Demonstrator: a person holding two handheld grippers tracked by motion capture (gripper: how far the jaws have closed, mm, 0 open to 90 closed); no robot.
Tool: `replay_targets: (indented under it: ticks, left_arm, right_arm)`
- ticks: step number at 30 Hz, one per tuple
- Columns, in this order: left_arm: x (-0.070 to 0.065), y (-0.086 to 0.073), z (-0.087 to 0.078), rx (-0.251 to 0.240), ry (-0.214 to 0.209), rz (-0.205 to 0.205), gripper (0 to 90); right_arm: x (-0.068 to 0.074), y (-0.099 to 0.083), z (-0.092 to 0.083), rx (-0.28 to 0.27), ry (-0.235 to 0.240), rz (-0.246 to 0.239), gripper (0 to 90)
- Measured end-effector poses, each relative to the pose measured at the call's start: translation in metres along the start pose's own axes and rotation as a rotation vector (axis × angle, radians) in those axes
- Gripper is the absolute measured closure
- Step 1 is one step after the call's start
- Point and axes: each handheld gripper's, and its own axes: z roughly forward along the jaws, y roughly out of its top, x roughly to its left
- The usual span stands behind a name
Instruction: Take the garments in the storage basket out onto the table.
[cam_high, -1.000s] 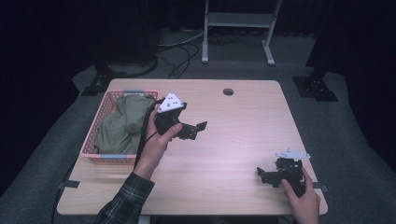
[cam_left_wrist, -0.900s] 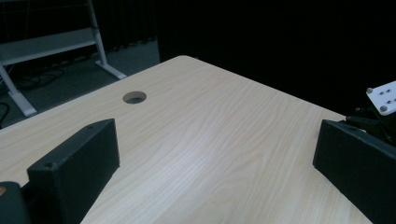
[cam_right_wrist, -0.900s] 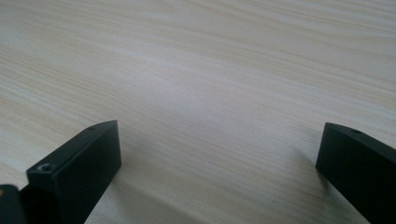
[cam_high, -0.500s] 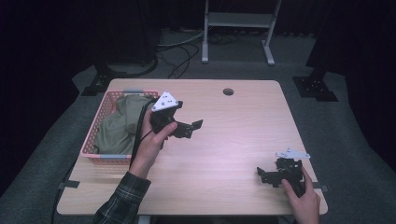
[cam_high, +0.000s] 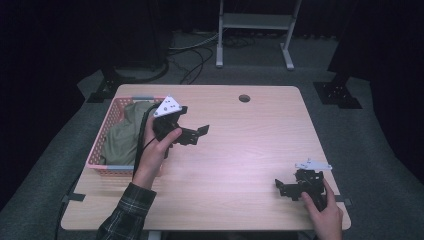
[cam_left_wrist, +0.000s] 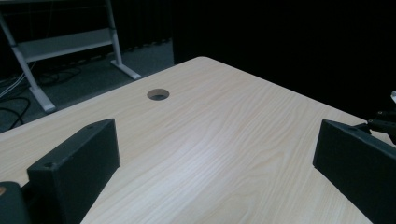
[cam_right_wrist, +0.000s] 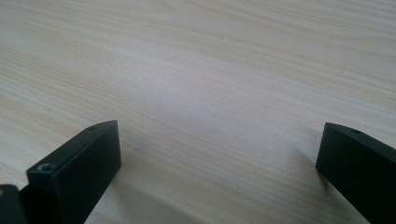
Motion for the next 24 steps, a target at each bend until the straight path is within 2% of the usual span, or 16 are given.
replay_targets:
  ticks: [24]
  left_arm:
    - [0.03, -0.005, -0.025, -0.026, 0.07, -0.04, 0.0]
  right_arm:
    - [0.0, 0.0, 0.0, 0.0, -0.001, 0.0, 0.0]
